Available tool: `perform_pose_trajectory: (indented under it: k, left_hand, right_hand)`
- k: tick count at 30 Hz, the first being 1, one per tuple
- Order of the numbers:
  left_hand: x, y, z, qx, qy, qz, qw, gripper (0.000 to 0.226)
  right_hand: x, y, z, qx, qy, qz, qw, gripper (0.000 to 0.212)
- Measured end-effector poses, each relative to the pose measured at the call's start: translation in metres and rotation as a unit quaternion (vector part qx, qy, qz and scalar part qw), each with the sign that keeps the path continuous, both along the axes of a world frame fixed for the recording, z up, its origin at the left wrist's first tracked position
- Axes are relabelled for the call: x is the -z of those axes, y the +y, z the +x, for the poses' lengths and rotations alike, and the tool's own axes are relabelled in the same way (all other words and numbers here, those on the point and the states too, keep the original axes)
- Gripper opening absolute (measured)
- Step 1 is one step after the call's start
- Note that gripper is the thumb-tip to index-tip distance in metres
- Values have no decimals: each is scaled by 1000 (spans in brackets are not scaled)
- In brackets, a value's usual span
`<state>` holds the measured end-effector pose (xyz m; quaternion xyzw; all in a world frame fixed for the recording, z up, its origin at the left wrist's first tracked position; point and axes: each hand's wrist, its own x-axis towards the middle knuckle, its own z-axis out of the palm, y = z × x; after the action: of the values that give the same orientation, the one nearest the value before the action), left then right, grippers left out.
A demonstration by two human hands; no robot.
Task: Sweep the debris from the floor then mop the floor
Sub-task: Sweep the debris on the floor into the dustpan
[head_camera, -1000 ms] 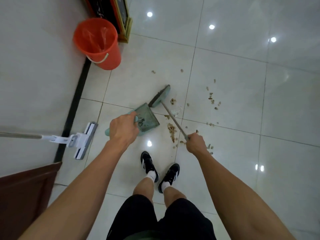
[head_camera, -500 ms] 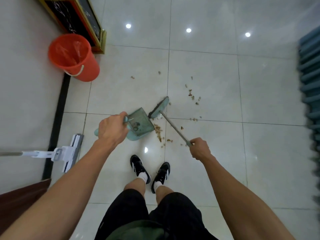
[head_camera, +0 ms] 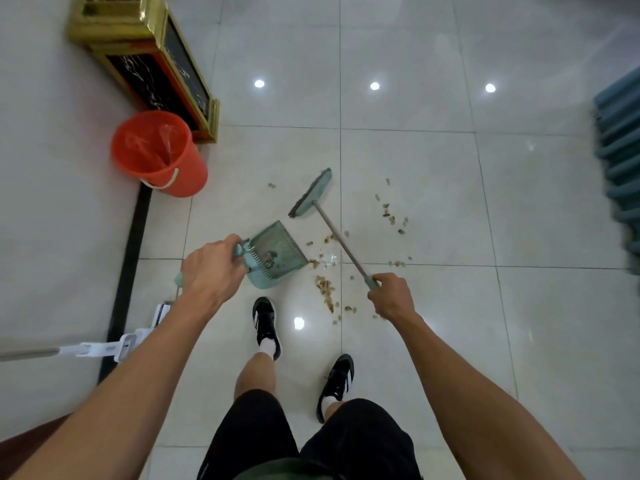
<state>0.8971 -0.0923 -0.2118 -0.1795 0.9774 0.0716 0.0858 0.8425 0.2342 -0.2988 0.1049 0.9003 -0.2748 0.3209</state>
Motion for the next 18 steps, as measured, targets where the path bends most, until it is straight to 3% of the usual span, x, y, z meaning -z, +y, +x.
perform_pose_trajectory:
  k: [7,12,18]
  left_hand:
    - [15,-92,-58,-9,1,10,1000,22]
    - [26,-150,-103,-3,-9,24,1000,22]
    - [45,-198,-136,10,-2,12,1000,17]
  right_hand:
    - [26,-114,-75,18,-11,-23,1000,36]
    - [48,-207,-133,17,-20,-50,998,23]
    - [74,-279,-179,6,-32,-40,999,30]
